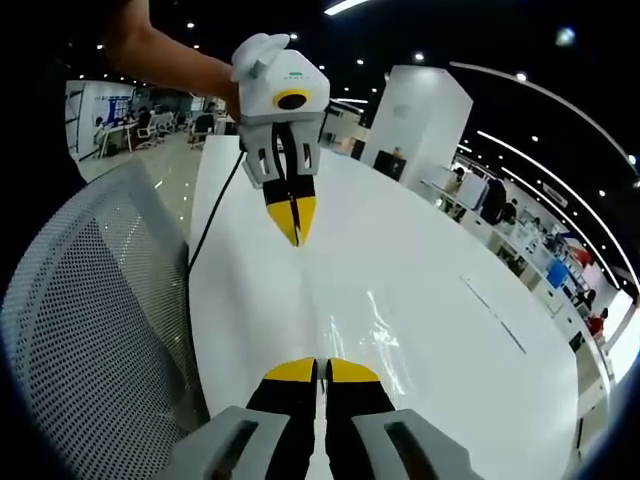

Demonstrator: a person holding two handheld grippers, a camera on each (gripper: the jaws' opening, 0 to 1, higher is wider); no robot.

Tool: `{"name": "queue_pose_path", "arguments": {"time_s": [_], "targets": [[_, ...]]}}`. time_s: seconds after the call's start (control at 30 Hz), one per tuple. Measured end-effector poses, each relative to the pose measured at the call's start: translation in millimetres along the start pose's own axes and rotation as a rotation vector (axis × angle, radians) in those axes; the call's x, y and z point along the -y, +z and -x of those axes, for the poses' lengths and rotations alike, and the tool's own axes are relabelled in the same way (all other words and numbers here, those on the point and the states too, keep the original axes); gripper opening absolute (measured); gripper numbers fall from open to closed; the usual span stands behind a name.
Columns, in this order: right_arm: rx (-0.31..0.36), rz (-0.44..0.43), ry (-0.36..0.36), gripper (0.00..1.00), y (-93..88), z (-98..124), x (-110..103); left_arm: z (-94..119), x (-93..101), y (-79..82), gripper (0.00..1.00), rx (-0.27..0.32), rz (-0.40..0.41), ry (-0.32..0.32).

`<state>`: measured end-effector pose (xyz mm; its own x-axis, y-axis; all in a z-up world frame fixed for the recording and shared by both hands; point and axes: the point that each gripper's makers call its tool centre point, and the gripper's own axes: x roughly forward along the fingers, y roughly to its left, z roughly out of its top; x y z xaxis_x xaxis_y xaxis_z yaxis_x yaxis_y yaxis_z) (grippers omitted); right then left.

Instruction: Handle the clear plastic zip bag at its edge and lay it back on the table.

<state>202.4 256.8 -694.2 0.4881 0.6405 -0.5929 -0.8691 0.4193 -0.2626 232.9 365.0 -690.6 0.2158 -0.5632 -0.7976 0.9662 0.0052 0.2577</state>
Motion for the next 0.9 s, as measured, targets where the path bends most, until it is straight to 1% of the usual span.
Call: {"name": "queue_pose_path", "arguments": {"time_s": [0.13, 0.27, 0.3, 0.53, 0.9], "targets": [[-0.010, -0.002, -0.002, 0.00, -2.9, 0.6, -0.8, -0.4, 2.3, 3.4, 0.00, 0.008, -0.007, 0.005], [-0.012, -0.021, 0.003, 0.00, -6.7, 4.4, -3.0, -0.9, 6.4, 8.4, 0.00, 0.031, -0.004, 0.001], [-0.017, -0.023, 0.010, 0.00, -8.7, 4.6, -4.3, -1.3, 8.4, 10.4, 0.00, 0.038, -0.014, 0.000], [-0.040, -0.027, 0.021, 0.00, -16.3, 6.9, -10.0, -4.5, 13.8, 14.5, 0.00, 0.036, -0.043, -0.013], [-0.044, -0.040, 0.018, 0.00, -16.1, 9.5, -9.9, -5.8, 14.3, 15.5, 0.00, 0.037, -0.061, -0.017]]}}
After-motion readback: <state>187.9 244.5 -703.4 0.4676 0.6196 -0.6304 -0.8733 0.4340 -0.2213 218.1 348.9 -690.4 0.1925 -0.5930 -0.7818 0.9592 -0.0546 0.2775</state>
